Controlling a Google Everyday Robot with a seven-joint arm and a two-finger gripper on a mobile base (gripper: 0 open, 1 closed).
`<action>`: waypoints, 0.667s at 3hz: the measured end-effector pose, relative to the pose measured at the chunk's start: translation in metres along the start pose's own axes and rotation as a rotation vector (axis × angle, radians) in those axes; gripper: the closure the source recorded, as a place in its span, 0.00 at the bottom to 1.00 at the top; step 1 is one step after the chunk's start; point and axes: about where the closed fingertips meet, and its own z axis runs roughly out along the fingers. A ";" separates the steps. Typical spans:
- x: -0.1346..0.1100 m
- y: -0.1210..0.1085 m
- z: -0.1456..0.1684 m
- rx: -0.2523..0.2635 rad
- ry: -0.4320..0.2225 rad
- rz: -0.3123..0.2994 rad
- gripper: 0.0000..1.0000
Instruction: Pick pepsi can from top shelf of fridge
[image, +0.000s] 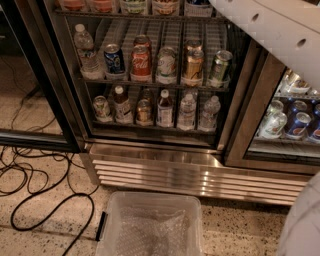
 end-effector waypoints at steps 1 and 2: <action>0.000 0.000 0.001 0.000 0.000 0.000 1.00; 0.001 0.001 -0.001 -0.007 0.010 0.012 1.00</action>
Offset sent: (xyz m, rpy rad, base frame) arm -0.0457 0.0013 0.0053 0.1587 0.1297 0.0769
